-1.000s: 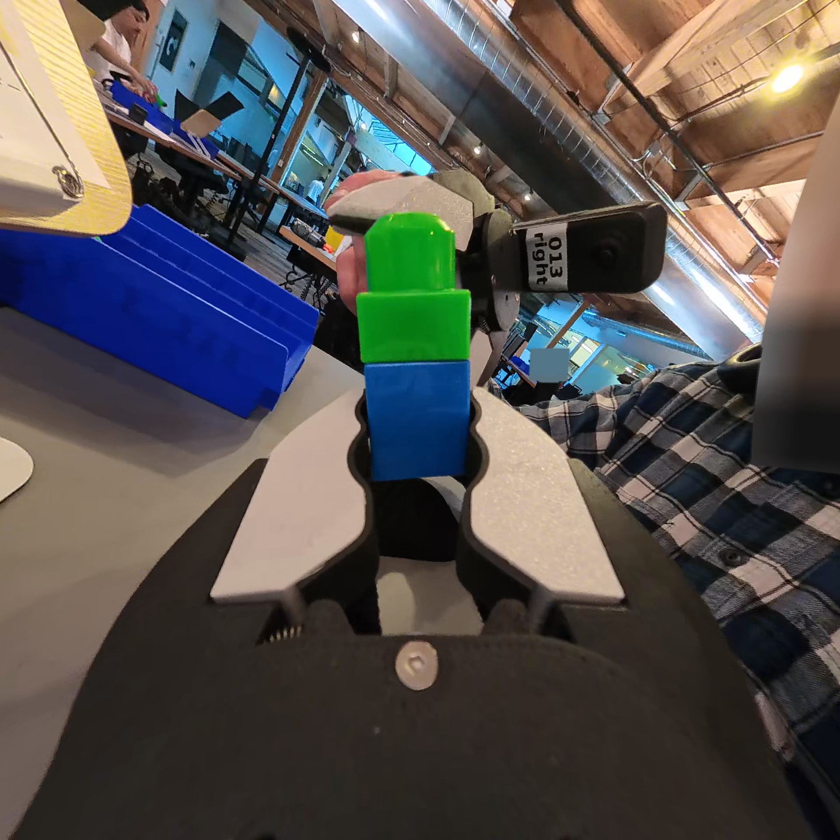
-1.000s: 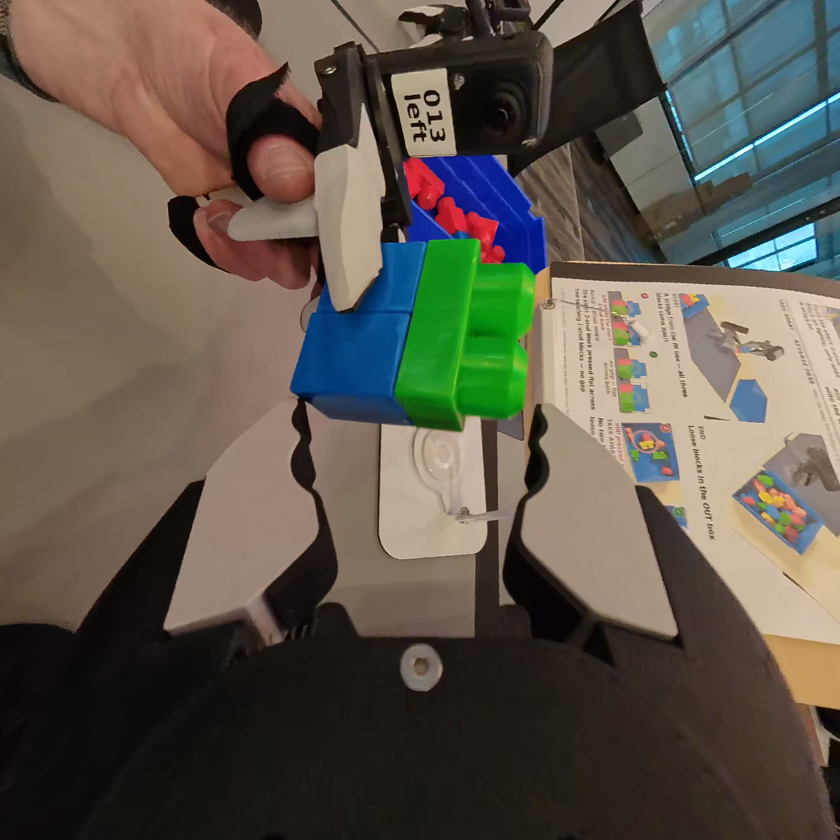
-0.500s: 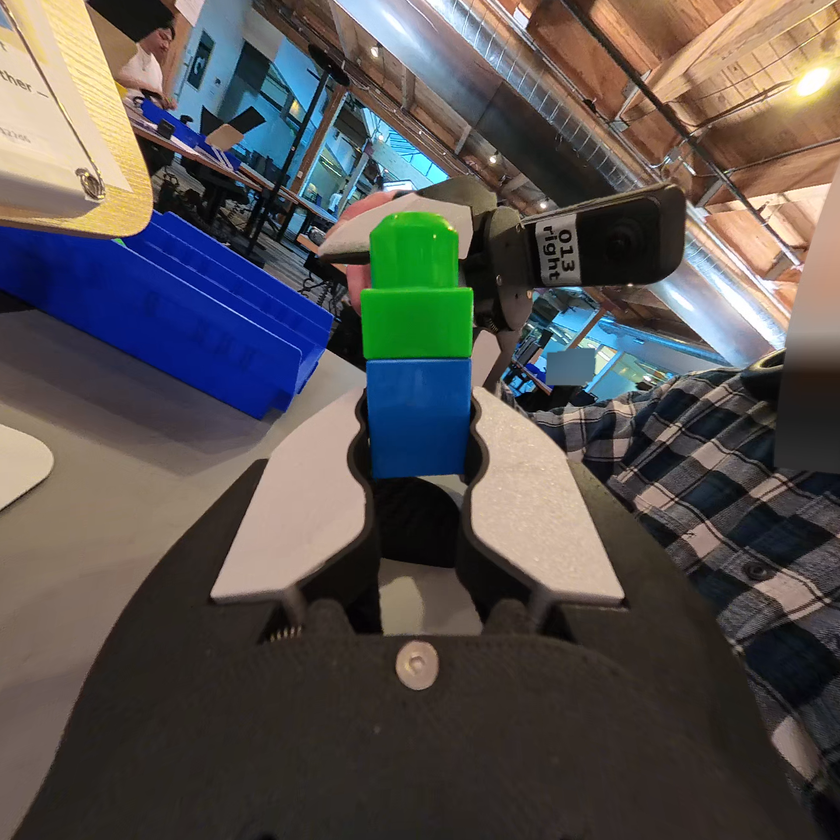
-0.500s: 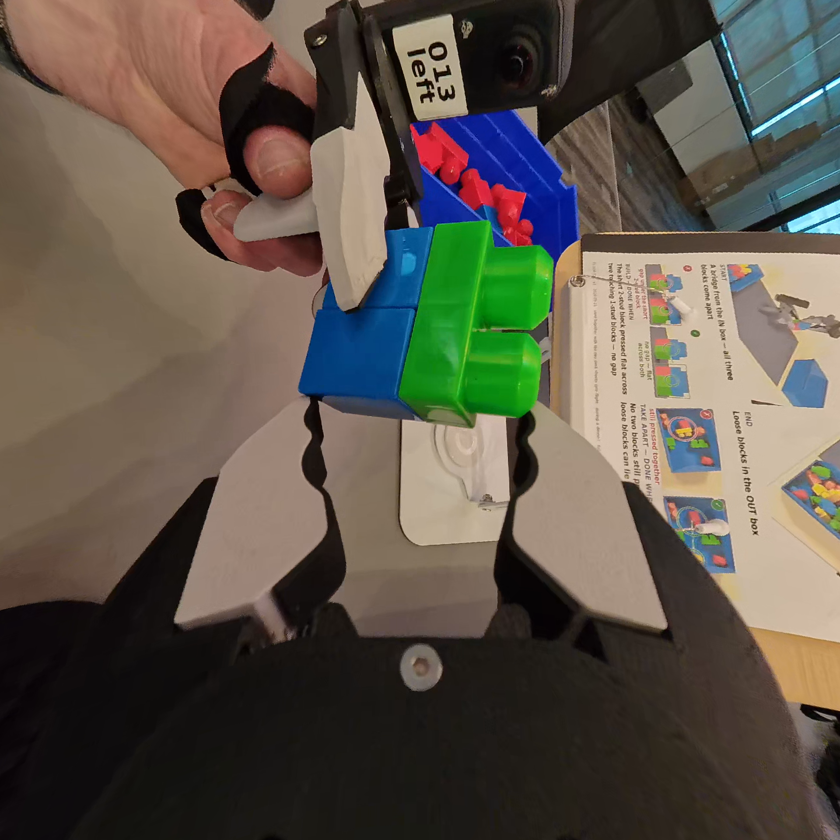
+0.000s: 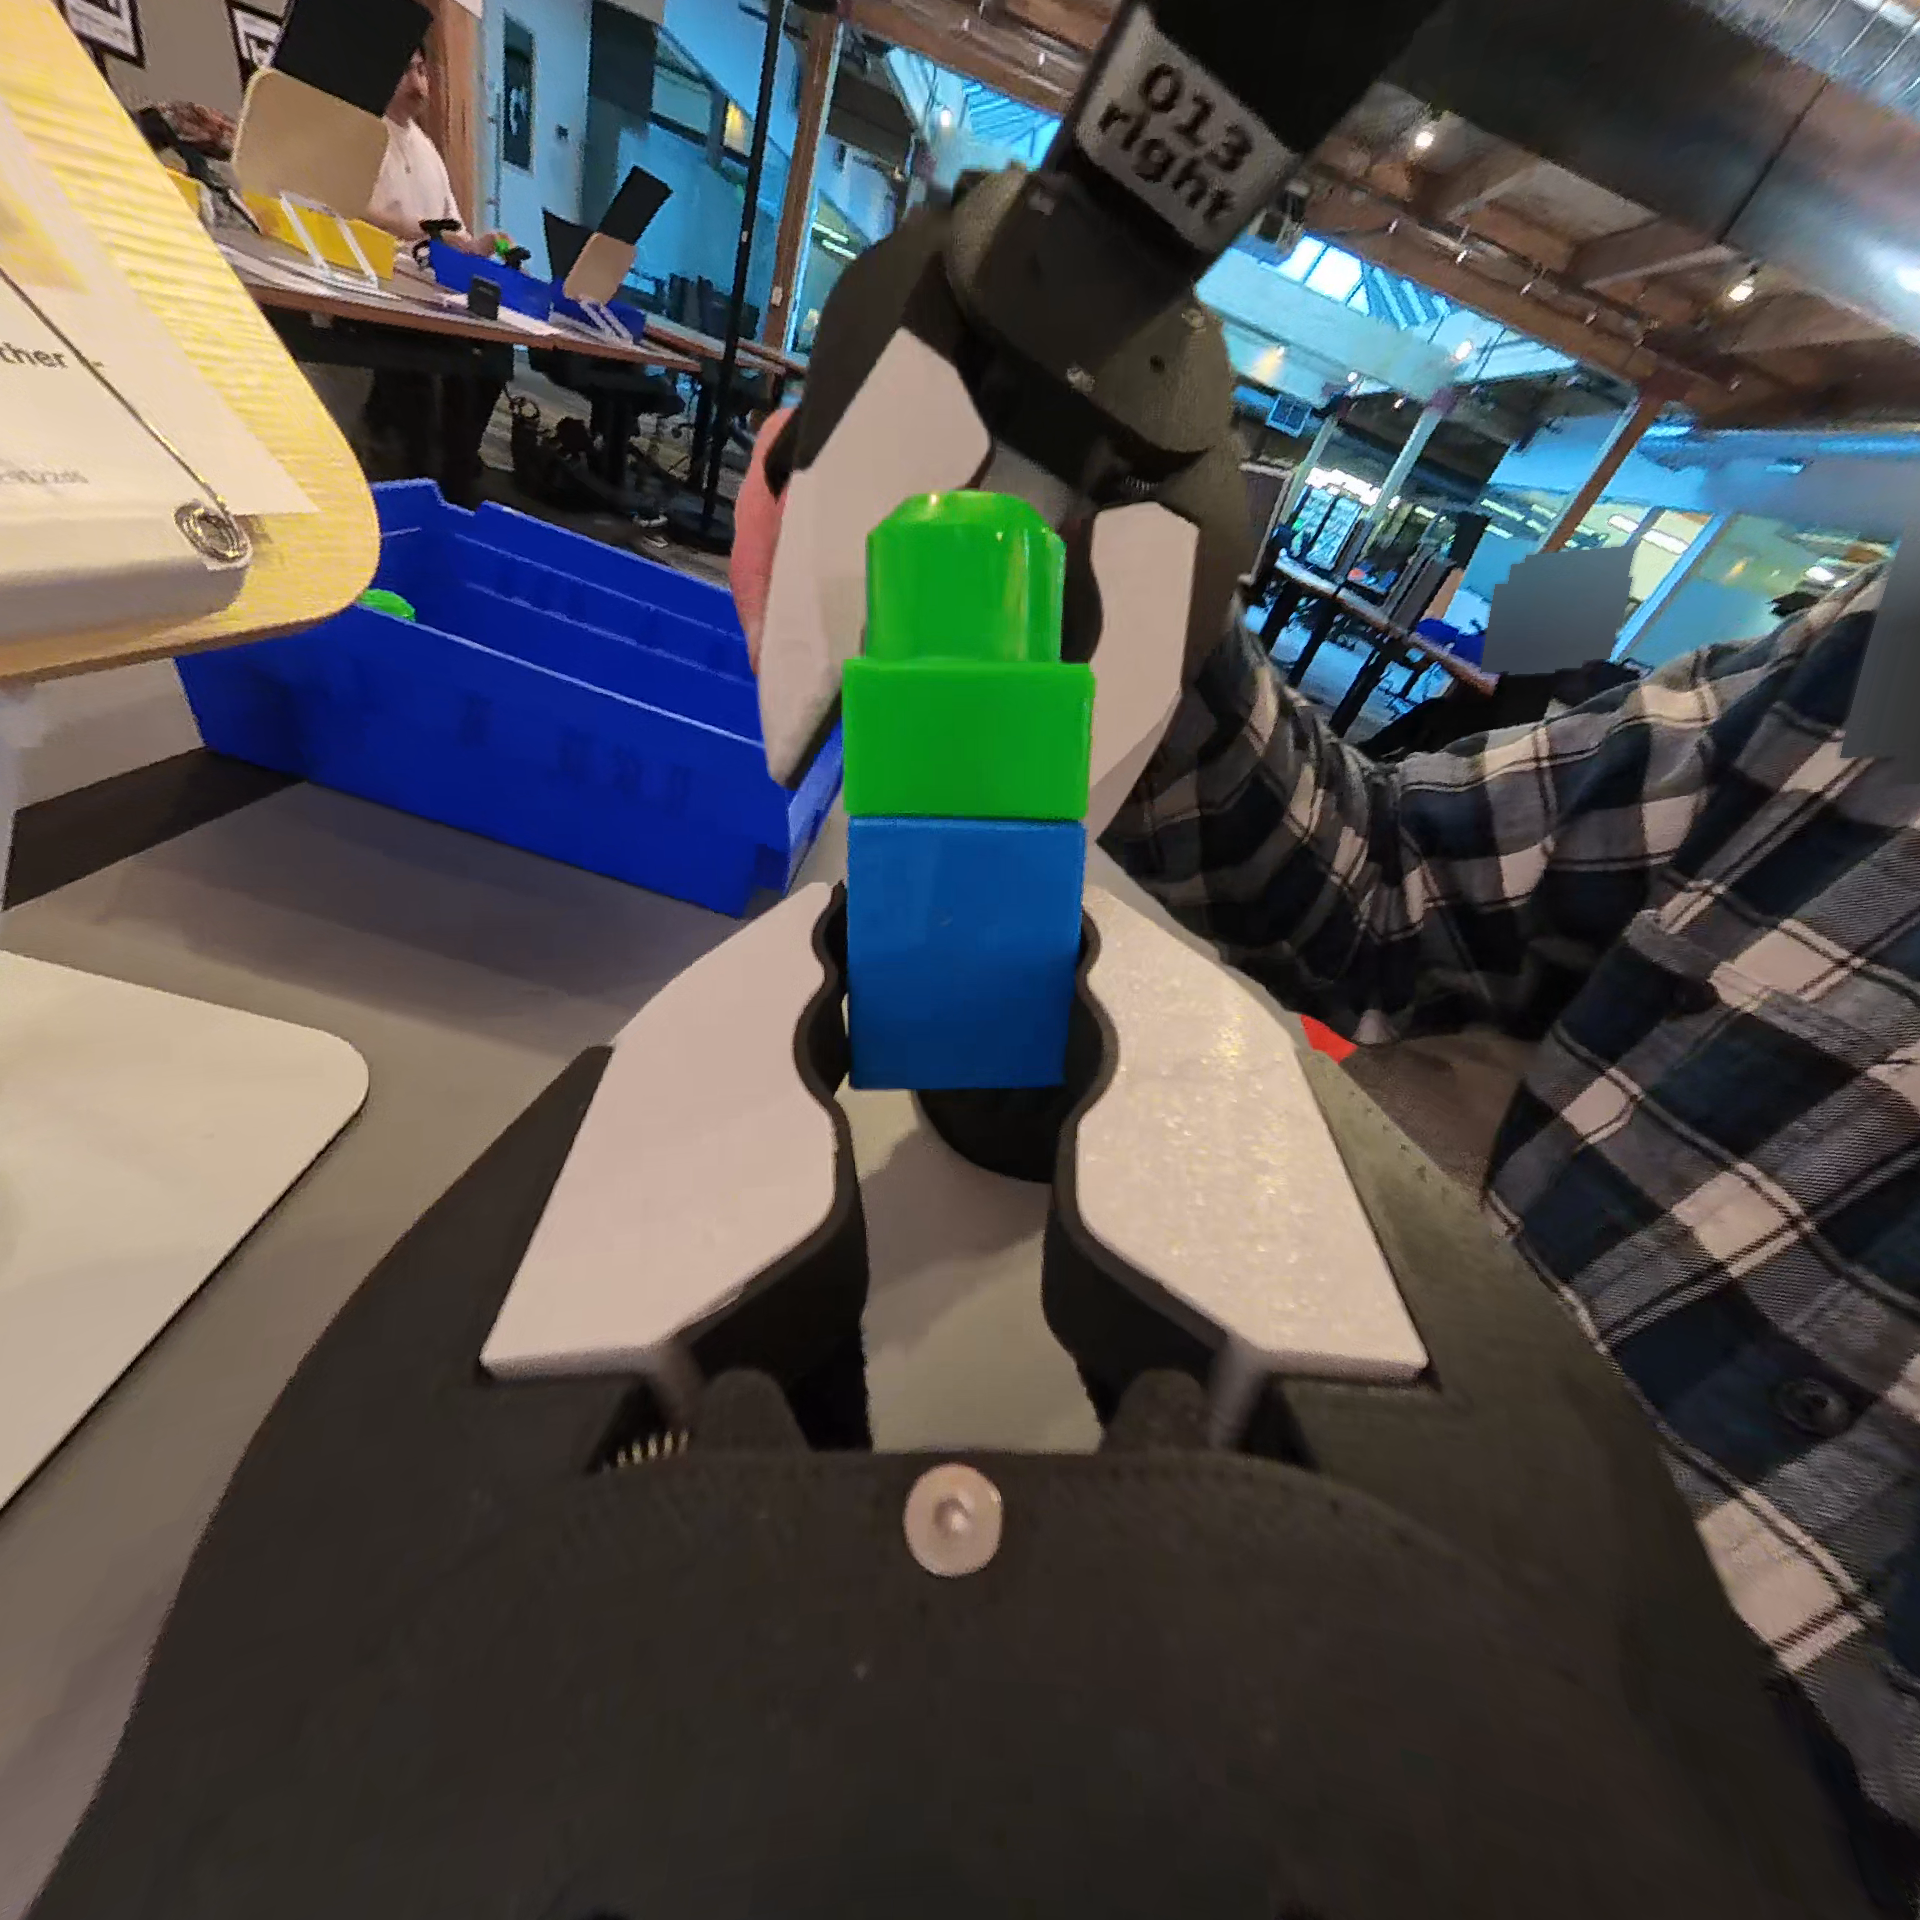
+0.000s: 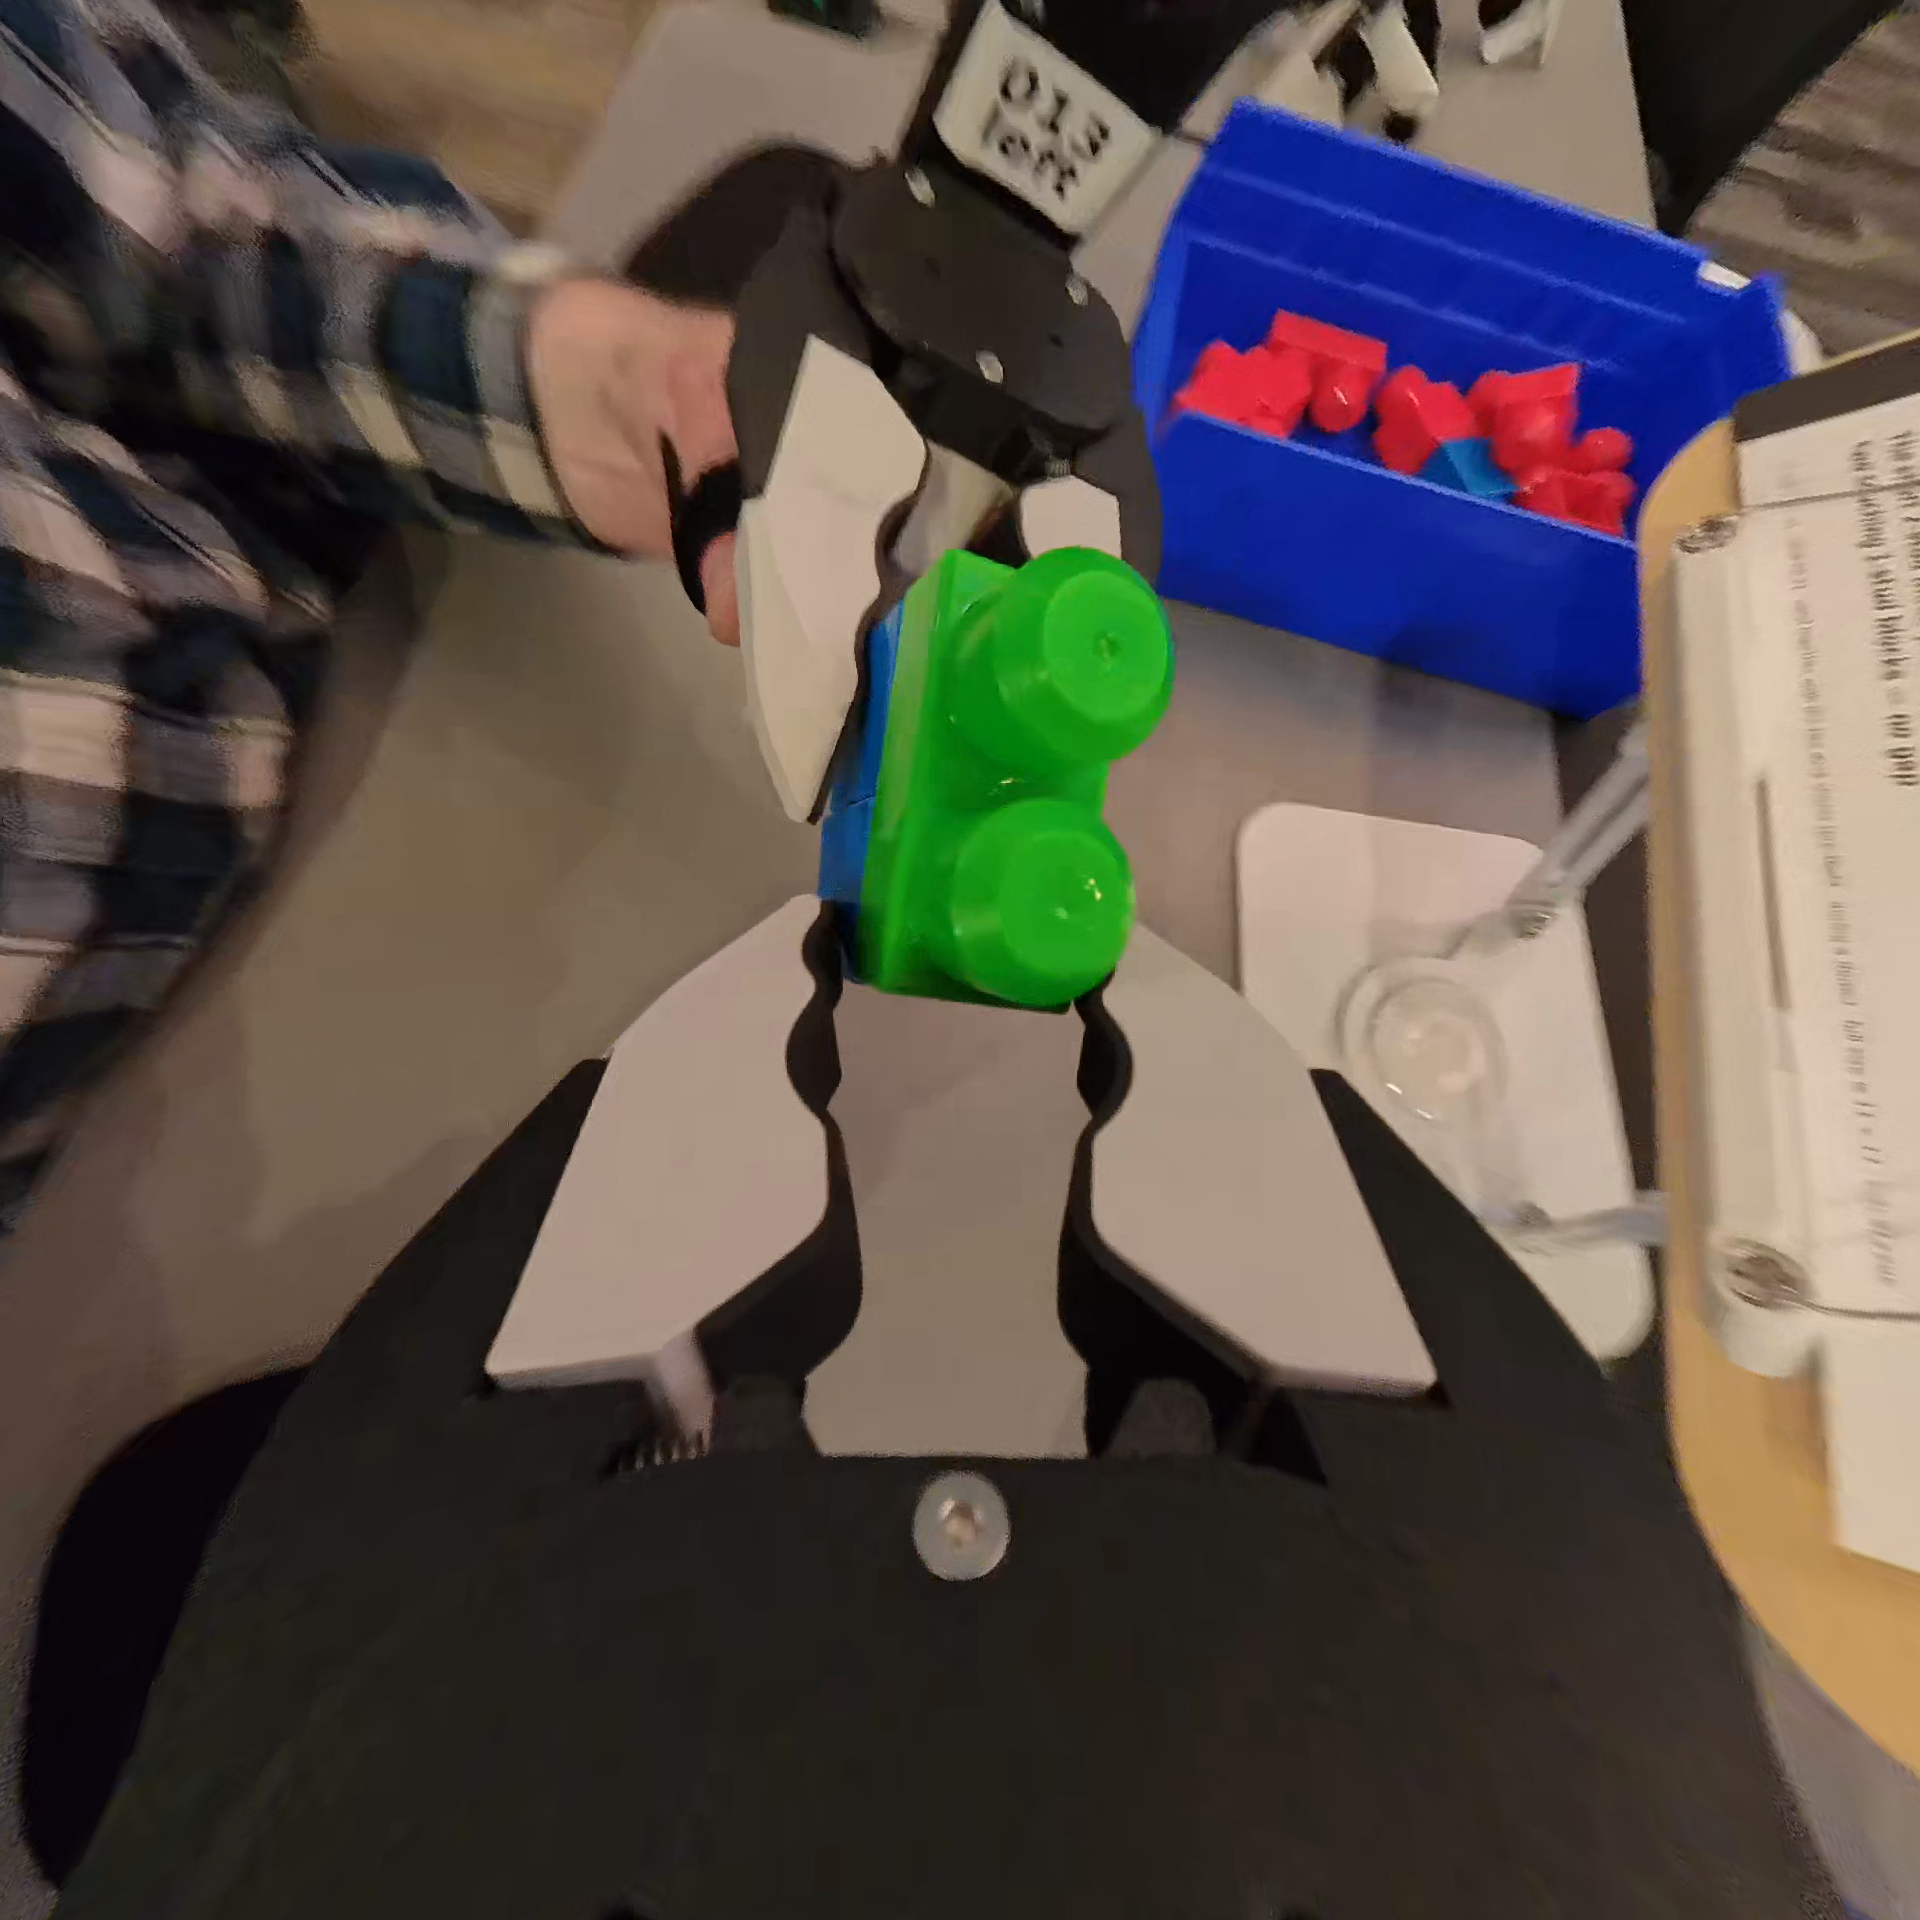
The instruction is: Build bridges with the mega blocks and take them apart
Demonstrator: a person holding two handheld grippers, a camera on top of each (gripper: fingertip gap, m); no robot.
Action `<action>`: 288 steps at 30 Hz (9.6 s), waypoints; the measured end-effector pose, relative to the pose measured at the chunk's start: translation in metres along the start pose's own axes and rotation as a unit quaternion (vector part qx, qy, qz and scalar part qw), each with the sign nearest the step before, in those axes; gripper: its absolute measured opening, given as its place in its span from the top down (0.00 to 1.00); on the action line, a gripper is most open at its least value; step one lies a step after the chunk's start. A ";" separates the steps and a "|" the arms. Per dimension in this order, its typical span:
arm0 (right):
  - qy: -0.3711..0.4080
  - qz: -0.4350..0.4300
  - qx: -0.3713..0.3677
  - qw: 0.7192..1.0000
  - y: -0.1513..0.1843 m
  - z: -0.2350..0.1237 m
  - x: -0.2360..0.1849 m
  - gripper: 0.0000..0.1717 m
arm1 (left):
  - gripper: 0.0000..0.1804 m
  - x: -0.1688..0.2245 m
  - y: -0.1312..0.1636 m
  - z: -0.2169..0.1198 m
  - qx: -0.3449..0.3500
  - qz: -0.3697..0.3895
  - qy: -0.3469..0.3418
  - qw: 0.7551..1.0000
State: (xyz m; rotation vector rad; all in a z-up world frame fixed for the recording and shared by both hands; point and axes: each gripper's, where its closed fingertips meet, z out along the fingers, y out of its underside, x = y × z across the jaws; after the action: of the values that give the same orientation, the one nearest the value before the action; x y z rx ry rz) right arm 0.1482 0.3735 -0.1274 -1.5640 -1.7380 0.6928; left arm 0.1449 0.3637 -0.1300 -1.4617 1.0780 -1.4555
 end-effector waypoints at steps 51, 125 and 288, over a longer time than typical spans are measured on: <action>0.146 -0.160 -0.108 0.970 -0.003 -0.008 0.009 0.47 | 0.44 0.010 -0.033 0.015 -0.084 0.366 -0.142 0.916; 0.145 0.147 -0.455 0.866 0.371 -0.196 0.206 0.77 | 0.87 0.020 -0.002 -0.026 -0.167 0.406 -0.116 0.891; -0.079 0.054 -0.249 0.964 0.048 0.141 -0.073 0.77 | 0.87 -0.214 0.095 -0.299 -0.574 0.058 -0.124 0.807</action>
State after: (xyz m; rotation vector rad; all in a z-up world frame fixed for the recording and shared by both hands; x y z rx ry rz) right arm 0.0706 0.3157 -0.2625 -1.9964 -2.0684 0.4589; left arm -0.1527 0.5443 -0.2813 -2.2190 1.9721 -0.3747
